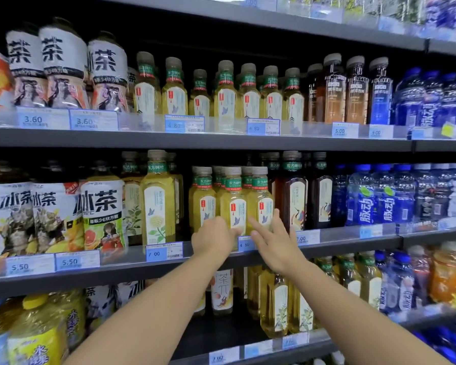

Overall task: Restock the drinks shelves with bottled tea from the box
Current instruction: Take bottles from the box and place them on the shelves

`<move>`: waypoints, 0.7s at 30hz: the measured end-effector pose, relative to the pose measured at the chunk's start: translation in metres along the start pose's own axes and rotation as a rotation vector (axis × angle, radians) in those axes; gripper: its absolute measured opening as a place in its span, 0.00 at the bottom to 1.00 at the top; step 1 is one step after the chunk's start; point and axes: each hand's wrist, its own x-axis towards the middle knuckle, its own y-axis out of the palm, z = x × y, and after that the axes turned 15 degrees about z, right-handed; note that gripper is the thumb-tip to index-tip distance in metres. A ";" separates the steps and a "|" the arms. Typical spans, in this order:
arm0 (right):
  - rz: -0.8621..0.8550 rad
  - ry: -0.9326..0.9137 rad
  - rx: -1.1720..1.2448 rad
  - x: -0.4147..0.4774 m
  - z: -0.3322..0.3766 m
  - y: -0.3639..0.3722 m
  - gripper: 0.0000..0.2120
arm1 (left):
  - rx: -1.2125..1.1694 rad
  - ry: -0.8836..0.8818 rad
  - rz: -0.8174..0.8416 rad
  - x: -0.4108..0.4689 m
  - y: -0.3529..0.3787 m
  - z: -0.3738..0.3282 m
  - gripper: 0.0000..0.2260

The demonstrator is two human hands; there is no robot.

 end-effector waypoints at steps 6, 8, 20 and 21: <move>-0.012 0.029 -0.100 -0.057 0.005 0.001 0.23 | 0.086 0.233 -0.141 -0.051 -0.008 0.015 0.13; -0.014 0.039 -0.168 -0.082 0.012 0.007 0.24 | 0.080 0.352 -0.193 -0.082 -0.006 0.025 0.11; 0.465 0.050 -0.323 -0.285 -0.003 0.168 0.21 | 0.391 0.428 0.282 -0.263 0.159 0.118 0.20; 0.504 0.062 -0.317 -0.297 -0.008 0.185 0.22 | 0.423 0.436 0.309 -0.270 0.176 0.130 0.21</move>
